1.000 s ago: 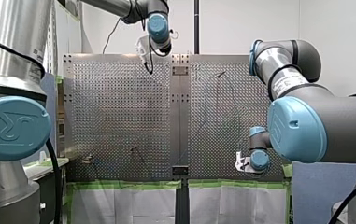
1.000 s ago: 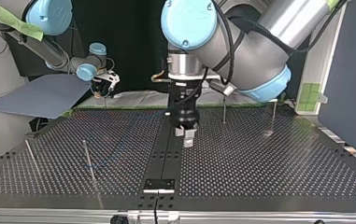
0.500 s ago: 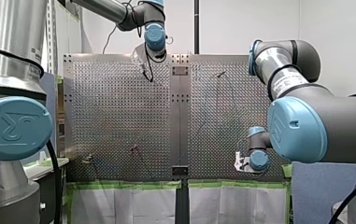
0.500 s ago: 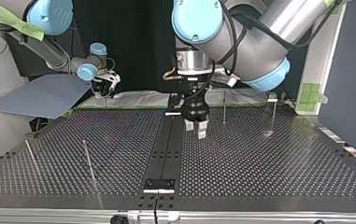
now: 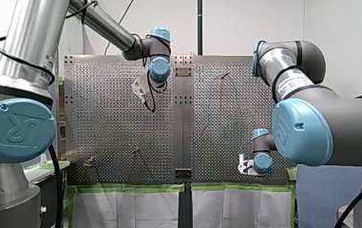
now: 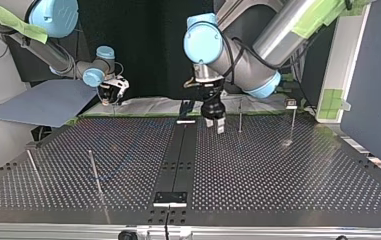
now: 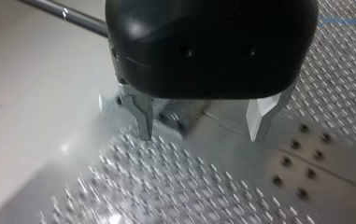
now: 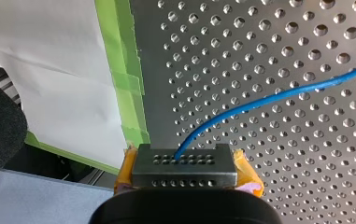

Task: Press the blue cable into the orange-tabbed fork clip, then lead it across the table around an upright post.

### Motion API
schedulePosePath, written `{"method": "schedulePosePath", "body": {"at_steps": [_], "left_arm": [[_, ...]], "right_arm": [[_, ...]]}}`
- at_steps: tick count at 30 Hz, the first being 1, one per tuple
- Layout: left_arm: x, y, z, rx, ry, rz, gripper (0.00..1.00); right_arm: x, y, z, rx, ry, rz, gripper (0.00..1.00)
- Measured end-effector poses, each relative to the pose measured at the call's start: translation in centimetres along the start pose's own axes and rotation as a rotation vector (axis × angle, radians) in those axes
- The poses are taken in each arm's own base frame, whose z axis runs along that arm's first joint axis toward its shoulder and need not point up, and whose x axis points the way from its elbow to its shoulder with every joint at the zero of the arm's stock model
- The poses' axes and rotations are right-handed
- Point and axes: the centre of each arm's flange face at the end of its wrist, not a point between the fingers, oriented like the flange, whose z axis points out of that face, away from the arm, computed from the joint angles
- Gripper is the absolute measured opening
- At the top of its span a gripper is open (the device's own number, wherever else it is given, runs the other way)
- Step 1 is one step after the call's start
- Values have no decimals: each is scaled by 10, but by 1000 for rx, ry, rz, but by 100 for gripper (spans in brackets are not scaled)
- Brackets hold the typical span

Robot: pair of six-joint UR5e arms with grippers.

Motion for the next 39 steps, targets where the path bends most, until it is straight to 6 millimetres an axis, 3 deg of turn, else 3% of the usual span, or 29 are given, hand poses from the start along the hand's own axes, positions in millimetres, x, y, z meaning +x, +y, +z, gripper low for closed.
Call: {"method": "schedulePosePath", "body": {"at_steps": [16, 39], "left_arm": [[72, 86, 37, -82, 62, 76, 100], [82, 195, 62, -91, 87, 143, 100]], "right_arm": [[0, -2, 0, 3, 1, -1, 0], [0, -3, -1, 5, 1, -4, 0]]}}
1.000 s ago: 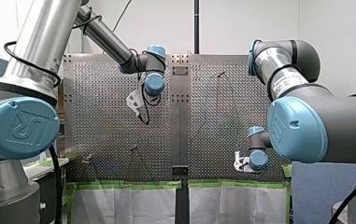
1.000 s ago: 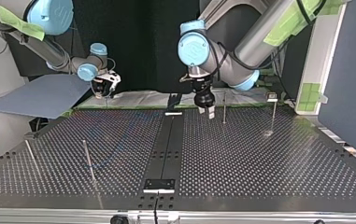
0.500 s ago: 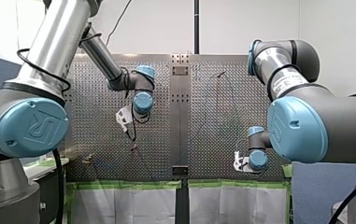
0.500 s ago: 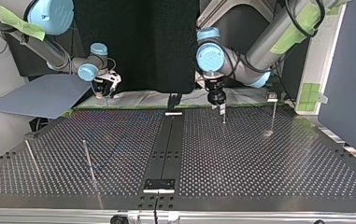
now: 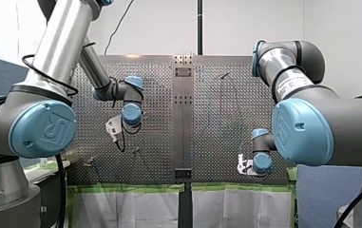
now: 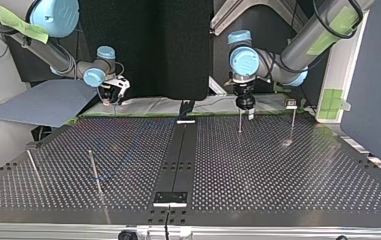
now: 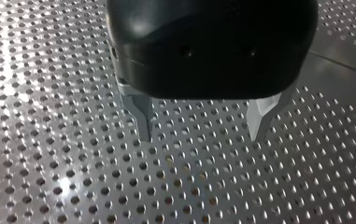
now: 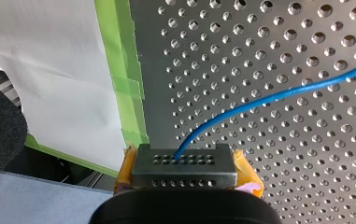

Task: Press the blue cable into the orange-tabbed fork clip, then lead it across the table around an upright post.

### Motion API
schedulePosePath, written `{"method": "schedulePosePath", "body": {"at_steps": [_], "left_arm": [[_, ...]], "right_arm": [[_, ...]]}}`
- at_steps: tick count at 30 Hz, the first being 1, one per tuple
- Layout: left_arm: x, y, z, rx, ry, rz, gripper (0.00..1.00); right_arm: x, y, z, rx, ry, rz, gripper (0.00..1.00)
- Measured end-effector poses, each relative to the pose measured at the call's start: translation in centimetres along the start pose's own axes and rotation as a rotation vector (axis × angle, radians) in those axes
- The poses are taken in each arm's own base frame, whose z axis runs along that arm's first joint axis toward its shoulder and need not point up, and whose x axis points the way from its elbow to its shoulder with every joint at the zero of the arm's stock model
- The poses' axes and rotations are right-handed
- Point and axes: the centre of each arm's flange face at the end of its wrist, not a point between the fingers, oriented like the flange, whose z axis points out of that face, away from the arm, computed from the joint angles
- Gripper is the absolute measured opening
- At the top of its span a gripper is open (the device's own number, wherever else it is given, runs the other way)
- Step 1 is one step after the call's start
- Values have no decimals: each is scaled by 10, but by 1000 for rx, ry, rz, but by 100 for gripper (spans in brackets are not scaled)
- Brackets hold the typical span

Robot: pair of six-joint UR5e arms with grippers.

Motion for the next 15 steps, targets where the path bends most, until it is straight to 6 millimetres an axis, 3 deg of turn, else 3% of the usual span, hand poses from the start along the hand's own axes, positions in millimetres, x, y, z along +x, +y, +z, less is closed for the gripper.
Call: {"method": "schedulePosePath", "body": {"at_steps": [15], "left_arm": [[4, 71, 5, -94, -33, 105, 100]], "right_arm": [[0, -3, -1, 5, 0, -12, 0]]}}
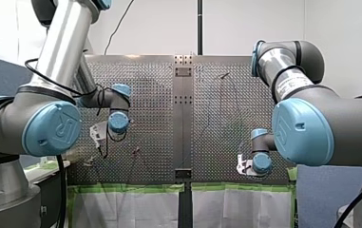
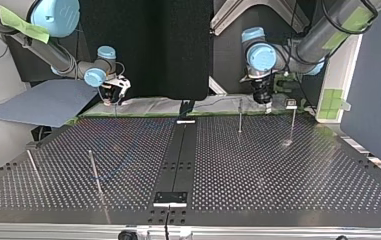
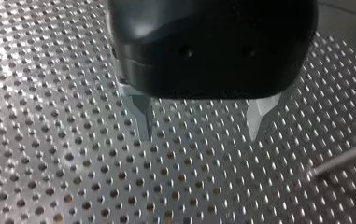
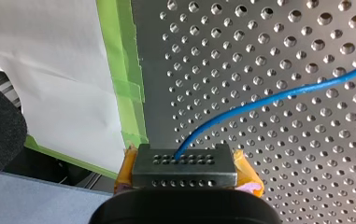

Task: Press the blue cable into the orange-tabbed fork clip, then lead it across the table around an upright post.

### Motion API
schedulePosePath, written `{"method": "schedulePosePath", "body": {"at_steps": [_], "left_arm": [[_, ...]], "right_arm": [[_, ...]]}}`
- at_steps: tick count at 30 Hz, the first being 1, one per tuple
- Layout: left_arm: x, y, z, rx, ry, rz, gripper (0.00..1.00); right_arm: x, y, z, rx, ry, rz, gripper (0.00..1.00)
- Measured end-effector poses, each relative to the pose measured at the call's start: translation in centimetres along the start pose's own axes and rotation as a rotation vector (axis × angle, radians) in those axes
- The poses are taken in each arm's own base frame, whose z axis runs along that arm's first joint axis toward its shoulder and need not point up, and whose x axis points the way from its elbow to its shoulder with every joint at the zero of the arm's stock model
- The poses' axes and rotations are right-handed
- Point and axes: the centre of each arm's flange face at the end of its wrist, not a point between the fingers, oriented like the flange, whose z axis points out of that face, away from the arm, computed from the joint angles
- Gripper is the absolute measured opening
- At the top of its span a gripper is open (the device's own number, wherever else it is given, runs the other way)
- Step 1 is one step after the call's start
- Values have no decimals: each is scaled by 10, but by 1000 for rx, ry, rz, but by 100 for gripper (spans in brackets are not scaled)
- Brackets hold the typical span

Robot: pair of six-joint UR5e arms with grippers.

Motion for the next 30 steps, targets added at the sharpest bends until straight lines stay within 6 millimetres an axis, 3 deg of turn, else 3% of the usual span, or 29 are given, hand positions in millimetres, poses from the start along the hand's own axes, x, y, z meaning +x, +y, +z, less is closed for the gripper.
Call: {"method": "schedulePosePath", "body": {"at_steps": [8, 20, 27, 30], "left_arm": [[16, 34, 1, -12, 20, 62, 100], [66, 95, -7, -37, 122, 176, 100], [95, 127, -24, -48, 211, 239, 100], [108, 132, -37, -32, 258, 267, 100]], "right_arm": [[0, -1, 0, 2, 1, -2, 0], [0, -2, 0, 3, 3, -3, 0], [0, -3, 0, 3, 5, -3, 0], [1, -3, 0, 4, 7, -3, 0]]}}
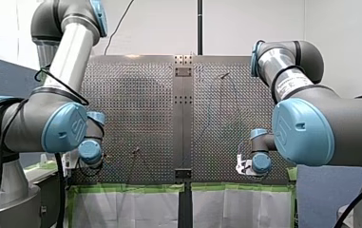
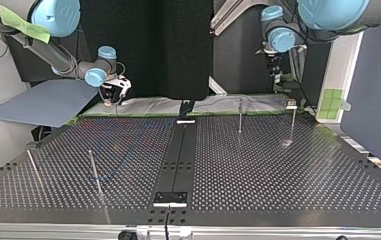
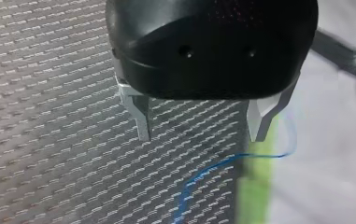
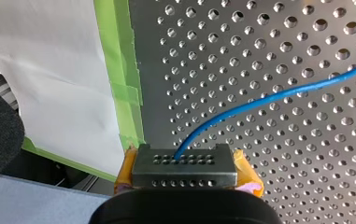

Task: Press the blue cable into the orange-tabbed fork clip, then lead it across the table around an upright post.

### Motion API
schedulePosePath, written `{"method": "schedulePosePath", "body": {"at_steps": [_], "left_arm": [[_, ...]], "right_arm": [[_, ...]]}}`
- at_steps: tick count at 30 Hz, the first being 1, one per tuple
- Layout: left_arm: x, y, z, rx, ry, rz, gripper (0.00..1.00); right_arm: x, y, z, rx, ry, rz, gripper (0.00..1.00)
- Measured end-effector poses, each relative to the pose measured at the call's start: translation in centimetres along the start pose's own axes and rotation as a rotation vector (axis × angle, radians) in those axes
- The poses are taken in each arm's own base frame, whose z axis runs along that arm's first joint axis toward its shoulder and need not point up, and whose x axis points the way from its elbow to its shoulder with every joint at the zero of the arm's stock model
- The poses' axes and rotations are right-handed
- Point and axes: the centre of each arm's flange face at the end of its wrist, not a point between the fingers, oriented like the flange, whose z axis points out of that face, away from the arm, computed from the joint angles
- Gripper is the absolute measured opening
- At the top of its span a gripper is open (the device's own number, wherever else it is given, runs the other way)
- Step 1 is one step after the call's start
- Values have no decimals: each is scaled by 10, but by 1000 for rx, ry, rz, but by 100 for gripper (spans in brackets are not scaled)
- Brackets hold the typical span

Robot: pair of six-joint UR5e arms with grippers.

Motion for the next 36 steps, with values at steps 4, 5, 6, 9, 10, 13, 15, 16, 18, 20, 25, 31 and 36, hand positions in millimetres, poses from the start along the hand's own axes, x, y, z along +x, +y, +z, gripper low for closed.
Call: {"method": "schedulePosePath", "body": {"at_steps": [4, 5, 6, 9, 10, 13, 15, 16, 18, 20, 25, 31, 36], "left_arm": [[22, -4, -19, 48, 59, 54, 100], [25, -6, -23, 61, 68, 65, 100], [30, -9, -29, 81, 80, 82, 100], [40, -14, -45, 120, 108, 123, 100], [41, -16, -48, 126, 114, 135, 100], [46, -20, -56, 135, 125, 173, 100], [46, -23, -58, 137, 121, 198, 100], [46, -25, -58, 139, 117, 209, 100], [45, -31, -56, 150, 107, 233, 100], [44, -37, -55, 161, 100, 246, 100], [38, -55, -49, 199, 77, 274, 100], [27, -71, -35, 218, 31, 275, 100], [19, -72, -24, 194, 8, 267, 100]], "right_arm": [[0, -1, 0, 1, 1, 0, 0], [0, -1, 0, 1, 1, 0, 0], [0, -1, 0, 1, 1, 0, 0], [0, -1, 0, 2, 1, -1, 0], [0, -1, 0, 2, 1, -1, 0], [0, -1, 0, 2, 1, -1, 0], [0, -1, 0, 2, 1, -1, 0], [0, -1, 0, 1, 2, -1, 0], [0, -1, 0, 2, 2, 0, 0], [0, -1, 0, 1, 3, 0, 0], [0, -1, 0, 2, 3, -1, 0], [0, -2, 0, 2, 2, -2, 0], [0, -3, -1, 5, 2, -3, 0]]}}
